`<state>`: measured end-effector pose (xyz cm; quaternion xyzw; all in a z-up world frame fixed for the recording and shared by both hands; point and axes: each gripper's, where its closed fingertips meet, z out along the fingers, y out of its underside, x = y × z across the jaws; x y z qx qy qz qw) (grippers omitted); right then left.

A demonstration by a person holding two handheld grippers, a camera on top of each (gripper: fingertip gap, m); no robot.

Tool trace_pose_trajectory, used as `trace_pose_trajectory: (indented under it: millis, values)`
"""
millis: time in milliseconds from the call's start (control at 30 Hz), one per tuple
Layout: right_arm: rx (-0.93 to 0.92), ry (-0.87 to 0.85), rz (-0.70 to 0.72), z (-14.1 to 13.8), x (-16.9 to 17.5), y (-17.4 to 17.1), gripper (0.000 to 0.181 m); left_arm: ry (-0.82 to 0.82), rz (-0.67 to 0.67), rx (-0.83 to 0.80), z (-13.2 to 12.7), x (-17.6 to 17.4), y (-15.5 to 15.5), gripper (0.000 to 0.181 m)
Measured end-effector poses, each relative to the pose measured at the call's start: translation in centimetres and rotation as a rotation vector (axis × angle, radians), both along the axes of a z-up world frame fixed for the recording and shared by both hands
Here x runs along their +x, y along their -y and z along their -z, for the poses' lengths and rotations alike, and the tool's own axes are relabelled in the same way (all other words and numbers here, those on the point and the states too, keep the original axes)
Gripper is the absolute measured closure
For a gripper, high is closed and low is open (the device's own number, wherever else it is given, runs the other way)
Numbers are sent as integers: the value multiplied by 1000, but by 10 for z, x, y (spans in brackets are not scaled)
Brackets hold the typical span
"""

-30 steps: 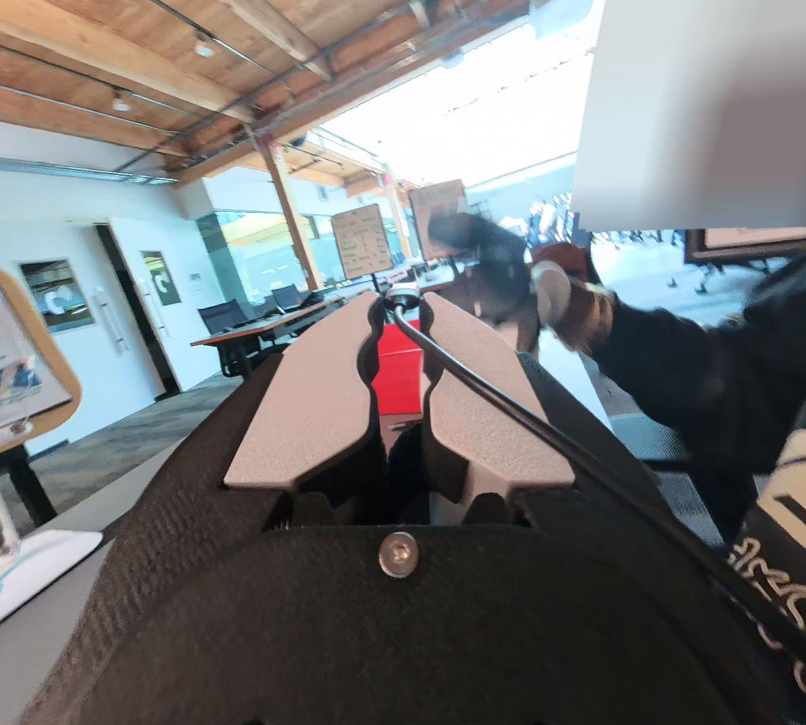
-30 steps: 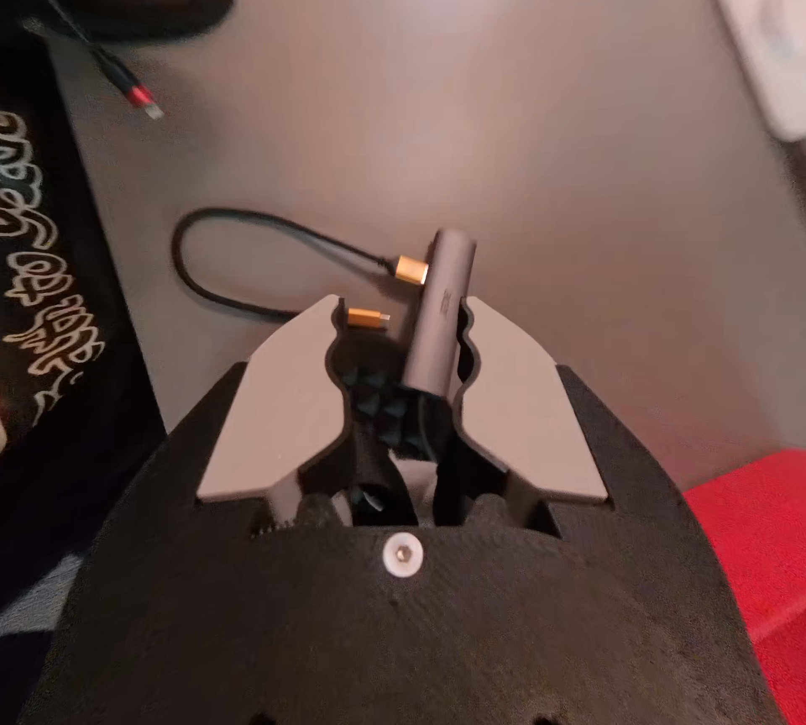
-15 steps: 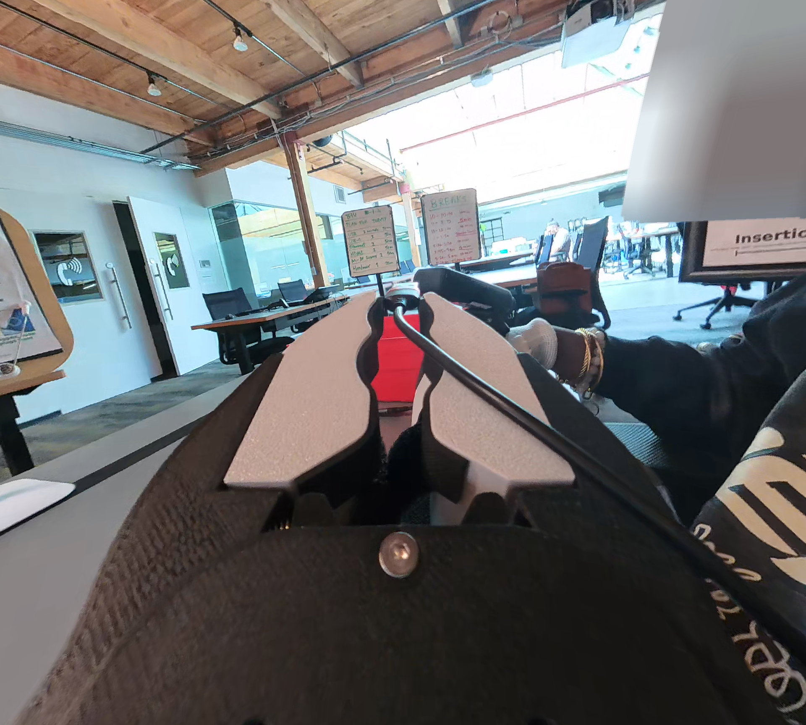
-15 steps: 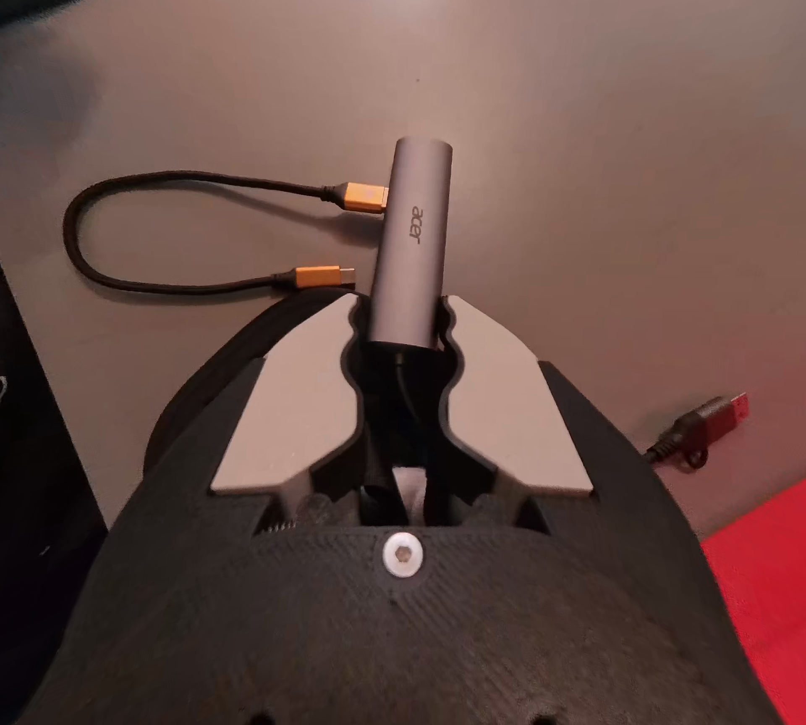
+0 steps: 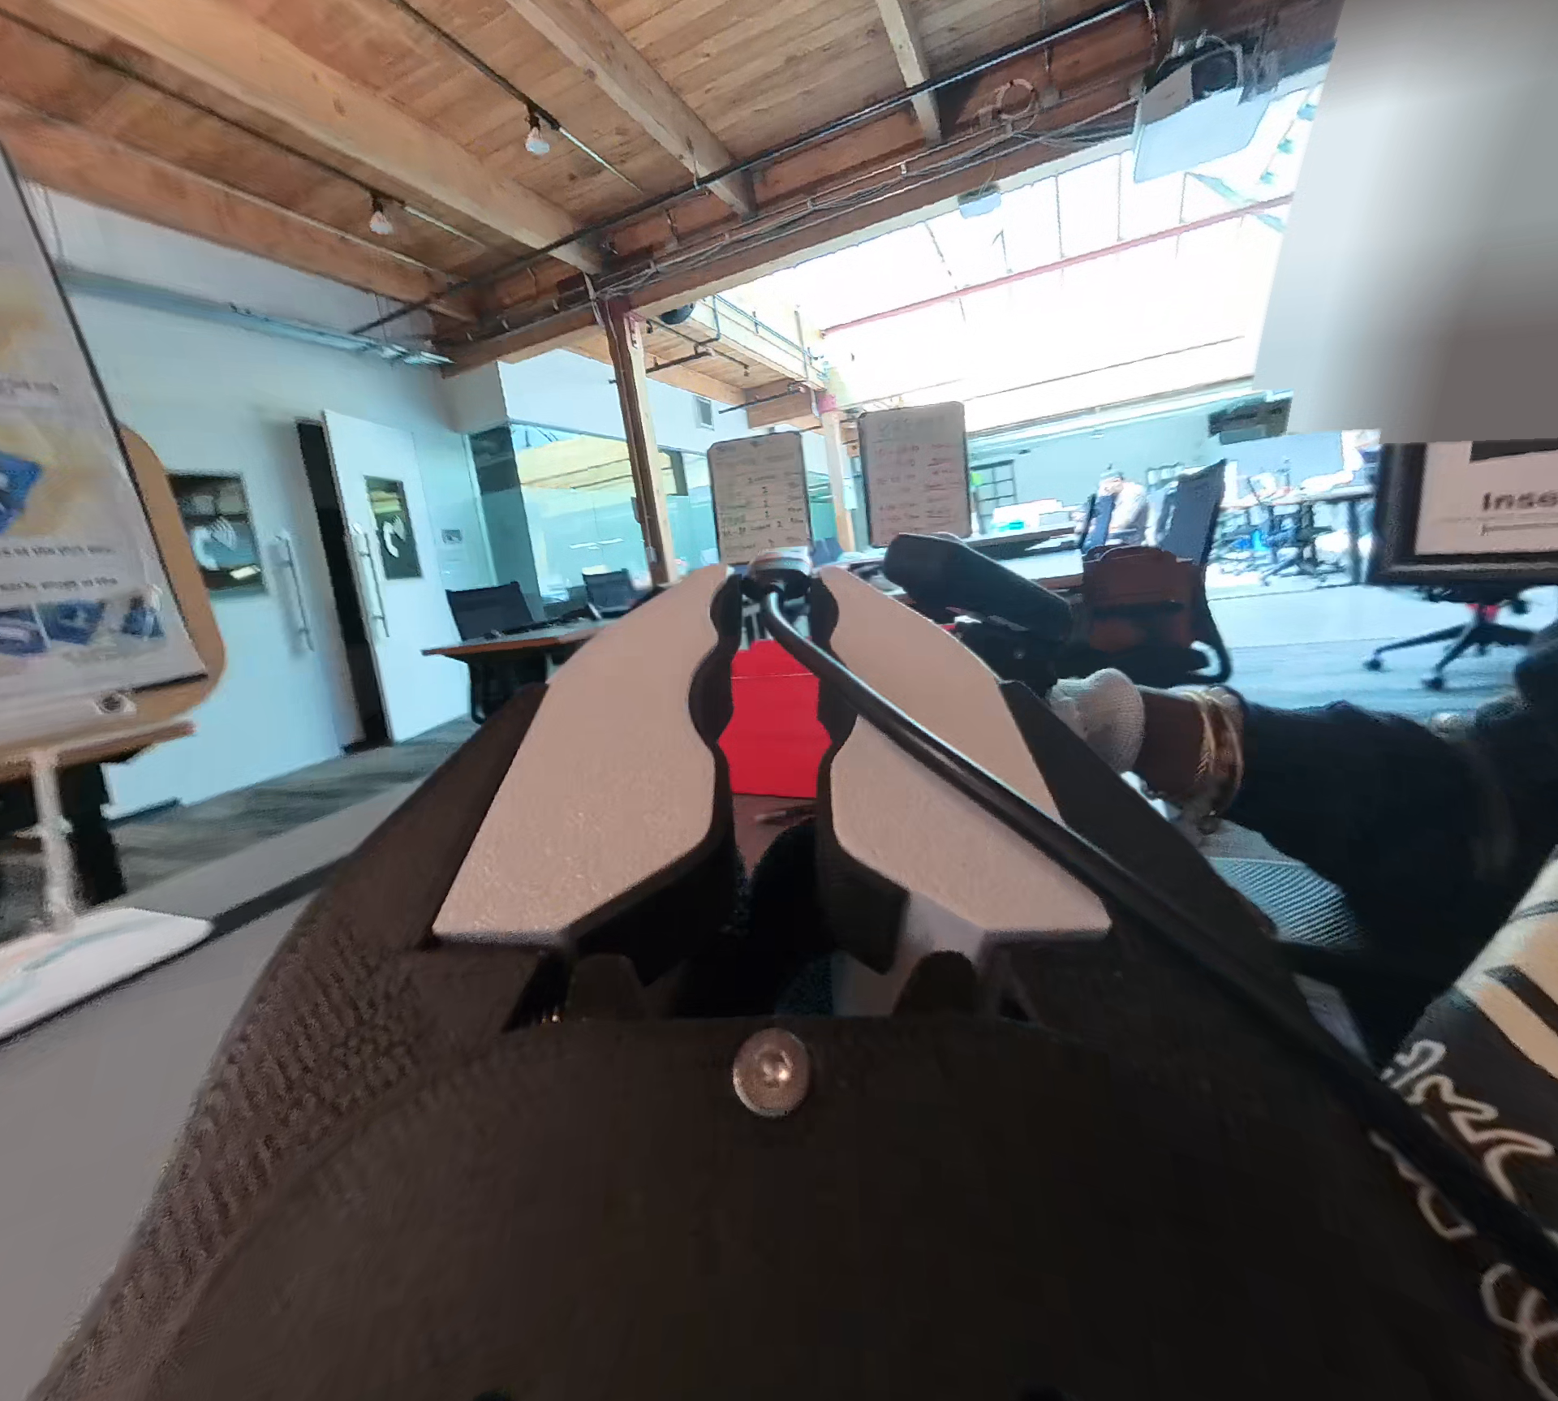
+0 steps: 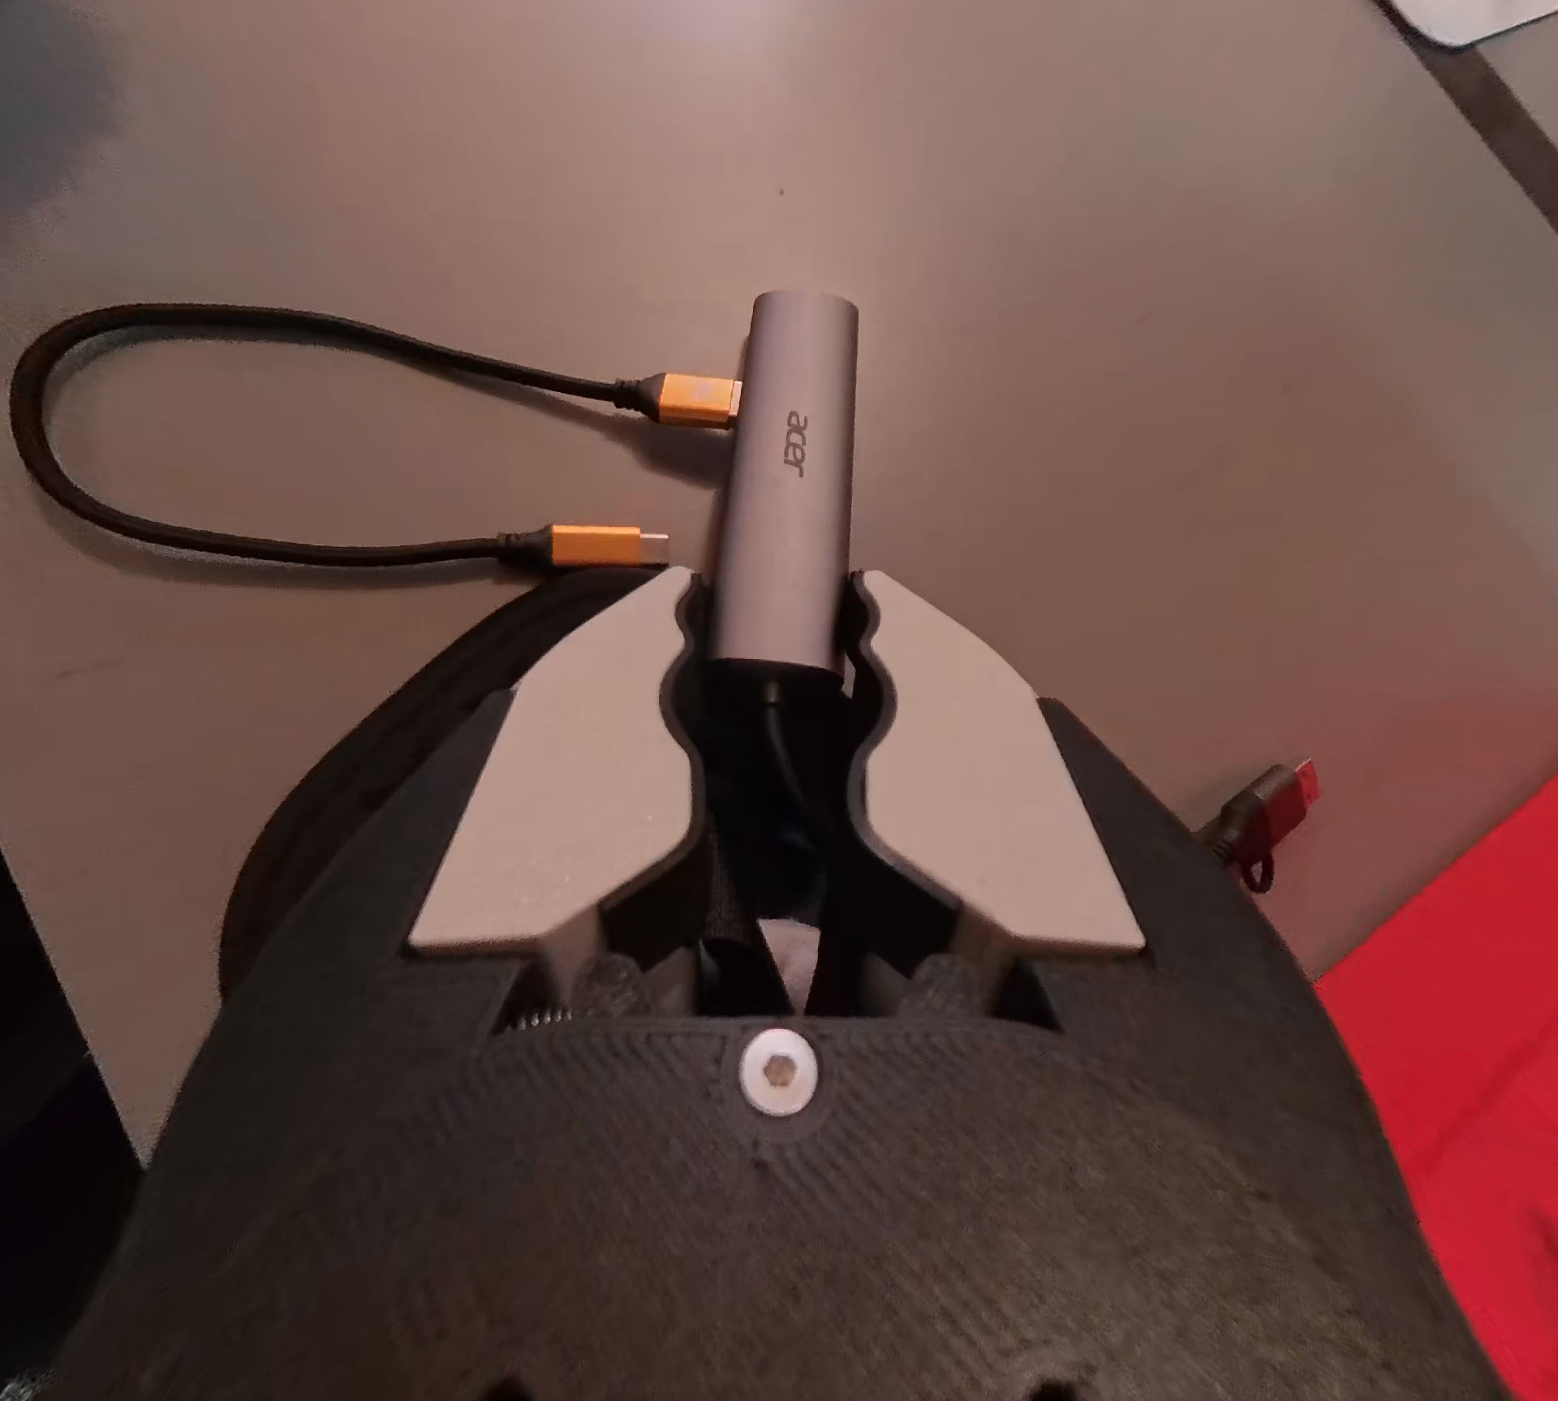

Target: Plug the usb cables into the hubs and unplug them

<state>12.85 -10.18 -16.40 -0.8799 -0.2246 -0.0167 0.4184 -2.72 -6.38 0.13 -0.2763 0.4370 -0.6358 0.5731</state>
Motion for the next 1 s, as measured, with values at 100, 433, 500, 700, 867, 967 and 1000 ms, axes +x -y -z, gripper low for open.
trace_pose_trajectory:
  millis: [100,433,500,700,867,967,1000]
  values:
    - [52,-41,7,-10,-9,-5,148,11,-54,60,1,-3,4,167]
    - [371,-493,-38,-75,-69,-21,150,-29,-92,185,13,9,38,167]
    - [410,-612,-29,-82,-70,-23,150,-42,-137,208,21,16,44,167]
    - [543,-776,10,-99,-54,-18,177,-203,-150,133,50,44,38,167]
    - [533,-726,-28,-97,-62,-17,181,-221,-273,128,52,42,20,167]
    - [461,-692,-93,-91,-72,-16,174,-183,-241,55,46,36,14,167]
    - [423,-665,-127,-89,-76,-13,168,-161,-225,44,44,34,16,167]
